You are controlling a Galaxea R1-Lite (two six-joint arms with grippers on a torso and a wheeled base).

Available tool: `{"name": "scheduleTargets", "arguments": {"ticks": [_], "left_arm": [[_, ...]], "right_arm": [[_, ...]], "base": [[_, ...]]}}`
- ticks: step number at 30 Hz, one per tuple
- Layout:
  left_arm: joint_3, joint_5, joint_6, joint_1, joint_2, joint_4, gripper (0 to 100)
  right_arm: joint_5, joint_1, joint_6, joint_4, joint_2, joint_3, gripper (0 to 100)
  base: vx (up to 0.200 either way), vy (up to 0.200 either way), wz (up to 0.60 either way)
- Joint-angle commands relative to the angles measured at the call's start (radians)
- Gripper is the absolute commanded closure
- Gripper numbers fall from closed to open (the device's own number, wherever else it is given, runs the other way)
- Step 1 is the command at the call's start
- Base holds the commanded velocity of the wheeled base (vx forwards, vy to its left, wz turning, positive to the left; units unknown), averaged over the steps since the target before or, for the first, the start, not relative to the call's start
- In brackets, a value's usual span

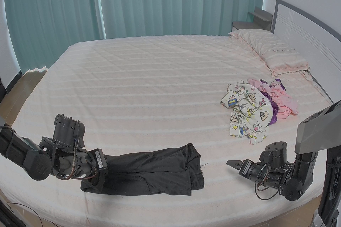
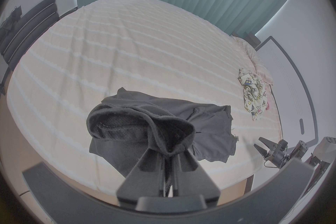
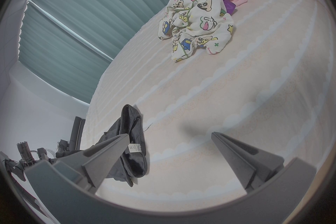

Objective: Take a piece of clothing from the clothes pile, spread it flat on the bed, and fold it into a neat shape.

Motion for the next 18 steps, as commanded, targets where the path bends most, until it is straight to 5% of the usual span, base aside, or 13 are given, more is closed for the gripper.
{"name": "scheduleTargets", "arguments": {"ticks": [1,18], "left_arm": [[-0.005,0.001,-0.001,-0.008,0.017,0.002,100],[-0.005,0.016,-0.002,-0.028,0.031,0.003,100]], "right_arm": [[0.0,0.001,0.0,0.0,0.002,0.0,0],[0.0,0.001,0.0,0.0,0.002,-0.002,0]], "base": [[0.0,0.0,0.0],[0.0,-0.2,0.0]]}}
